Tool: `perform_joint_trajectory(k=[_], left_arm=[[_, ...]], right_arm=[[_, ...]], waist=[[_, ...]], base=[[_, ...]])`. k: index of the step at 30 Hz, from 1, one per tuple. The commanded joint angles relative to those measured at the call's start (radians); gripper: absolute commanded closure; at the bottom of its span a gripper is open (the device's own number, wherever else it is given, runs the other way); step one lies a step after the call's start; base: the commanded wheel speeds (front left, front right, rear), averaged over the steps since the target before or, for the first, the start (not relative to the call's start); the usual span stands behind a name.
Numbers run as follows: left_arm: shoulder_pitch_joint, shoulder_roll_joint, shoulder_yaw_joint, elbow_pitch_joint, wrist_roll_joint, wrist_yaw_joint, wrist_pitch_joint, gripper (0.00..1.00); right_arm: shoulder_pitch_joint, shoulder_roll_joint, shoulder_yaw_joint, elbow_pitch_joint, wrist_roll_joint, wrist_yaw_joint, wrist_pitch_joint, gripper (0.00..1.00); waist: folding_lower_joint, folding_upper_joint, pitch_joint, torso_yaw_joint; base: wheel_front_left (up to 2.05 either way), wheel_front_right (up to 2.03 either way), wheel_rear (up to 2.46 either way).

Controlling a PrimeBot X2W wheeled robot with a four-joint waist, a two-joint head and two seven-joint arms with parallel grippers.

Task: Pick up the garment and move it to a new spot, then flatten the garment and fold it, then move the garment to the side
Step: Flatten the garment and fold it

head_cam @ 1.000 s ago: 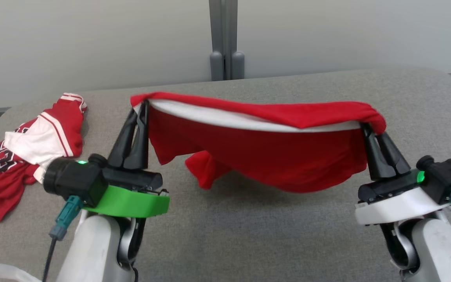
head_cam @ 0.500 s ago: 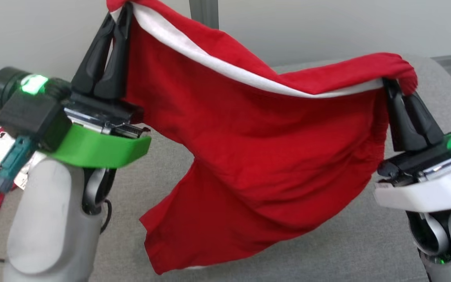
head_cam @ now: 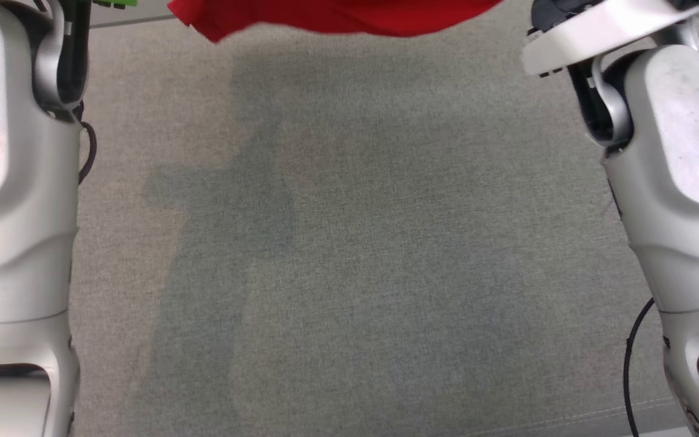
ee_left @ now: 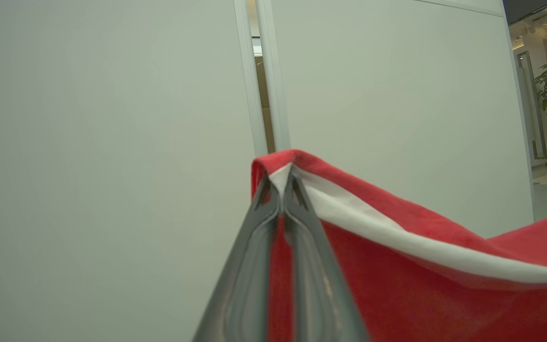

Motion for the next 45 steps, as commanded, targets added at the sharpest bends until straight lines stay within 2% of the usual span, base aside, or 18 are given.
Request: perform_joint_trajectory(k=[1,6,9,13,17,28,37,42,45], left_arm=[[0.002,-0.016,-0.007,0.034,0.01,0.007,-0.014,1.0],[0.095,-0.059,-0.038,0.15,-0.022,-0.005,-0.046,1.0],[0.171,-0.076,-0.052,0.18,-0.044,-0.011,-0.054,1.0],[0.291,-0.084,-0.042,0.126,-0.062,-0.016,-0.055,1.0],[0.425,-0.096,-0.004,0.014,-0.074,-0.017,-0.055,1.0],[0.801,-0.139,0.016,-0.277,-0.094,-0.018,-0.054,1.0],[1.034,-0.114,-0.023,-0.5,-0.064,-0.008,-0.029,1.0],[1.109,-0.092,-0.049,-0.578,-0.077,-0.002,0.053,1.0],[1.12,-0.083,-0.043,-0.558,-0.096,0.004,0.089,1.0]], right_arm=[[-0.016,0.016,0.018,0.061,0.003,0.0,-0.018,1.0],[-0.006,0.033,0.065,0.271,0.021,0.0,-0.052,1.0],[0.031,0.034,0.089,0.307,0.037,0.0,-0.057,1.0],[0.126,0.025,0.08,0.234,0.069,0.0,-0.056,1.0],[0.239,0.016,0.069,0.125,0.089,0.0,-0.056,1.0],[0.627,-0.027,-0.004,-0.199,0.15,0.0,-0.056,1.0],[0.937,-0.043,-0.079,-0.438,0.163,0.0,-0.056,1.0],[1.049,-0.069,-0.042,-0.501,0.171,0.0,-0.037,1.0],[1.072,-0.077,-0.02,-0.478,0.185,0.0,-0.02,1.0]], waist=[[-0.0001,0.0,0.1,0.017],[-0.0001,0.0,0.143,0.053],[-0.0001,0.0,0.152,0.062],[-0.0001,0.0,0.149,0.063],[-0.0001,0.0,0.113,0.06],[-0.0001,0.0,-0.064,0.083],[-0.0001,0.0,-0.213,0.096],[-0.0001,0.0,-0.216,0.08],[-0.0001,0.0,-0.194,0.061]], base=[[0.0,0.0,0.0],[0.0,0.0,0.0],[0.0,0.0,0.0],[0.0,0.0,0.0],[0.0,0.0,0.0],[0.0,0.0,0.0],[0.0,0.0,0.0],[0.0,0.0,0.0],[0.0,0.0,0.0]])
